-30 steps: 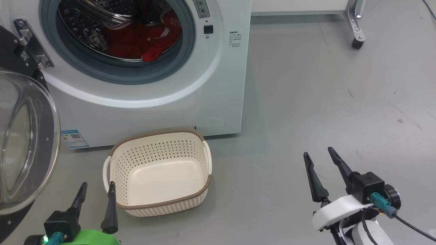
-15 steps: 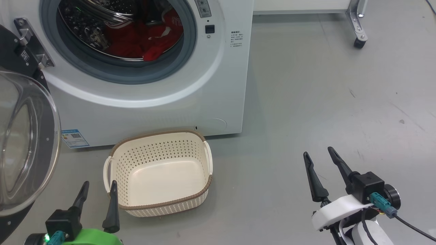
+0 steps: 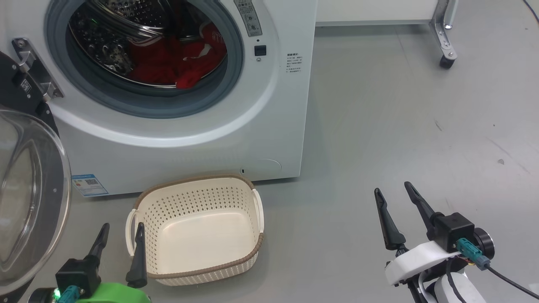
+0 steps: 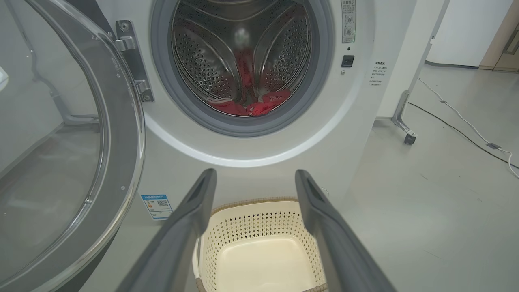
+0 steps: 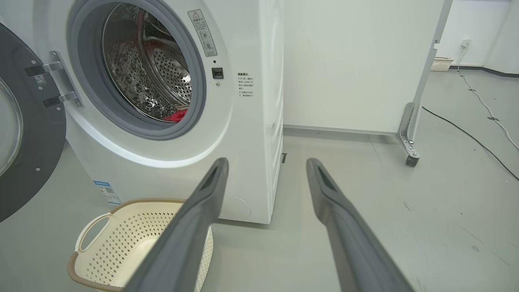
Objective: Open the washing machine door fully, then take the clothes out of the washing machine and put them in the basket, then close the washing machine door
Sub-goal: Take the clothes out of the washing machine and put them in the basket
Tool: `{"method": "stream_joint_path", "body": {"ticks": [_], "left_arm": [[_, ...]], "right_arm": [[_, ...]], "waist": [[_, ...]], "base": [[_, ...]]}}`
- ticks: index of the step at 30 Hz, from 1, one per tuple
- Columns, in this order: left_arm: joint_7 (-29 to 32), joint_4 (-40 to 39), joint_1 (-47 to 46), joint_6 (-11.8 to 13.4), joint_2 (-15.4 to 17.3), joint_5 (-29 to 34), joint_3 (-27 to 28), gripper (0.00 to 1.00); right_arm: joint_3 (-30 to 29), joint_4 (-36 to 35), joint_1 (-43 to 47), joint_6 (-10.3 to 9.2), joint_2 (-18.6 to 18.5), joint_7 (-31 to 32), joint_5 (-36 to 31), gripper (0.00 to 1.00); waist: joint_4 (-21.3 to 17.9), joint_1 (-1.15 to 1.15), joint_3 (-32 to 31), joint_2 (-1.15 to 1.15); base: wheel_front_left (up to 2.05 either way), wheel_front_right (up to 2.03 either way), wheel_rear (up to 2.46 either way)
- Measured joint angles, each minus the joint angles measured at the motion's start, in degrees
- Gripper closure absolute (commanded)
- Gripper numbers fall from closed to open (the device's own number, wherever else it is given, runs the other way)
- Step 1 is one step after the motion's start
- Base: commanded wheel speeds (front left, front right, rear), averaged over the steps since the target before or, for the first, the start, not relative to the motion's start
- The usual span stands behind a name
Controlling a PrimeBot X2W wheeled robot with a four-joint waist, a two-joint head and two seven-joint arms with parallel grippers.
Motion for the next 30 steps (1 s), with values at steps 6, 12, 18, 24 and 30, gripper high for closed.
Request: {"method": "stream_joint_path", "body": {"ticks": [6, 12, 18, 24, 30], "left_arm": [[-0.2, -0.4, 0.0, 0.6, 0.2, 0.8, 0.1, 0.0], [-0.2, -0.4, 0.0, 0.6, 0.2, 1.0, 0.1, 0.0], [-0.2, -0.4, 0.1, 0.6, 0.2, 1.0, 0.0, 0.0], [-0.2, -0.5, 0.1, 0.6, 0.2, 1.0, 0.0, 0.0], [-0.2, -0.5, 0.1, 0.6, 0.2, 1.0, 0.0, 0.0]], "right_arm": [[0.0, 0.0, 0.0, 0.0, 0.0, 0.0, 0.0, 0.0], [0.1, 0.0, 0.0, 0.0, 0.0, 0.0, 0.0, 0.0], [0.3, 0.0, 0.0, 0.0, 0.0, 0.0, 0.0, 0.0], [0.5, 0.0, 0.0, 0.0, 0.0, 0.0, 0.0, 0.0], [0.7, 0.0, 0.0, 0.0, 0.0, 0.0, 0.0, 0.0]], "waist": [[0.1, 0.0, 0.0, 0.0], [0.1, 0.0, 0.2, 0.0], [0.2, 0.0, 0.3, 0.0], [0.3, 0.0, 0.4, 0.0], [0.4, 0.0, 0.4, 0.0]], "base": [[1.18, -1.18, 0.0], [0.91, -0.91, 0.0], [0.65, -0.65, 0.0], [0.4, -0.4, 0.0], [0.15, -0.15, 0.0]]}}
